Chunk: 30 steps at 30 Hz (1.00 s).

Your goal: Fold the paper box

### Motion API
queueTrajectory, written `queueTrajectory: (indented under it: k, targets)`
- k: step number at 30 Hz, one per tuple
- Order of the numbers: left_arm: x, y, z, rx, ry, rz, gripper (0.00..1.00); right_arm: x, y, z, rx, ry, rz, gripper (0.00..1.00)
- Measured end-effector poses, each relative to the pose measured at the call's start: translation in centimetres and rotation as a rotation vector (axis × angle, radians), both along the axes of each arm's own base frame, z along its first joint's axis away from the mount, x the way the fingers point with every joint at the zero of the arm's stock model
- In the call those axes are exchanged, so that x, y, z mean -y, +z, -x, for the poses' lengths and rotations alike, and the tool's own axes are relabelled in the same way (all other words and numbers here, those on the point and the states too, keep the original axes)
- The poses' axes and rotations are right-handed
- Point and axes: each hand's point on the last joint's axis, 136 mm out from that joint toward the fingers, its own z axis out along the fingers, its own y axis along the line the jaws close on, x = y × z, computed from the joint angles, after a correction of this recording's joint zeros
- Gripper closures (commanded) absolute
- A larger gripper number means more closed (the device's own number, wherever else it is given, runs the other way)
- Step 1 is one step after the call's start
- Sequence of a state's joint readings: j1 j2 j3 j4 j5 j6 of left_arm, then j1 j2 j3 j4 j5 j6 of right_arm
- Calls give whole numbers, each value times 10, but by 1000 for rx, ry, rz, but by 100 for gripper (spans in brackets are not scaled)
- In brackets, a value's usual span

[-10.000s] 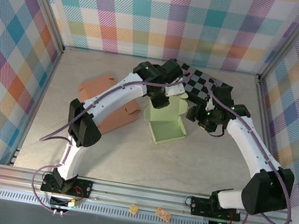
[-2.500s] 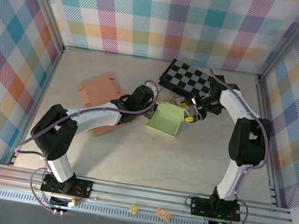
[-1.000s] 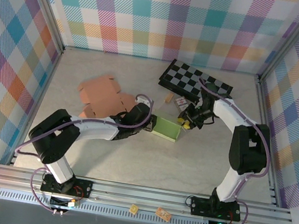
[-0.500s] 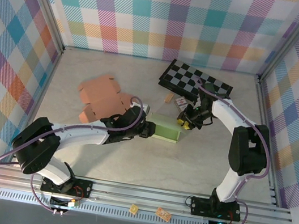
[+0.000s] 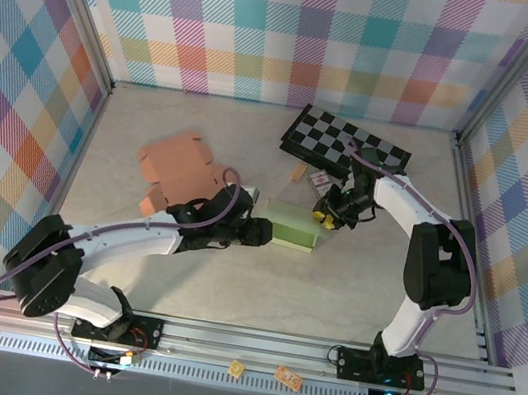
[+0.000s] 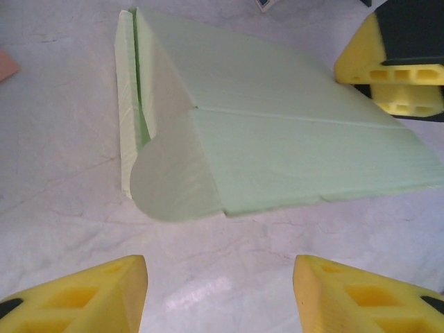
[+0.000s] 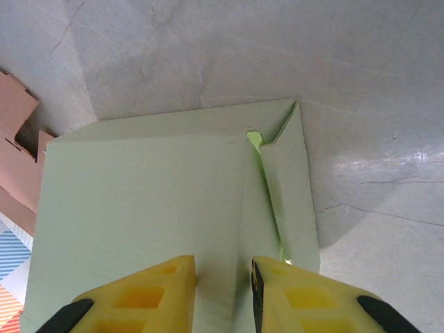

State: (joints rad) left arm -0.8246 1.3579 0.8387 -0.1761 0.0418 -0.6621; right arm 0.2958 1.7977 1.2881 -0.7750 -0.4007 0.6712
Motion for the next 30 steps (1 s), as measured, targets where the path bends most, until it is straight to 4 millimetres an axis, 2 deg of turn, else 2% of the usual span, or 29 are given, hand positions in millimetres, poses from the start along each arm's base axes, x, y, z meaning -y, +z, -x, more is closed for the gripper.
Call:
queueTrajectory:
  k: [8,12,14,17,20,23,27,30]
  targets:
    - [-12,55,18,-49,53,96,45,0,0,0,2,3,0,72]
    - [-18,78,18,-109,101,134,46,0,0,0,4,6,1,73]
    - [-24,86,9,-161,142,168,47,0,-1,0,3,7,1,73]
    - [-28,89,-19,-242,198,191,48,1,-3,3,1,13,5,73]
    - [-20,76,-50,-318,210,185,53,2,-5,4,5,23,13,72]
    - [-12,41,-69,-411,206,158,56,3,-6,3,13,30,22,72]
    - [-9,-9,-76,-524,193,98,57,4,-7,2,24,41,31,72]
    - [-9,-26,-79,-549,181,73,57,5,-8,2,27,43,37,70]
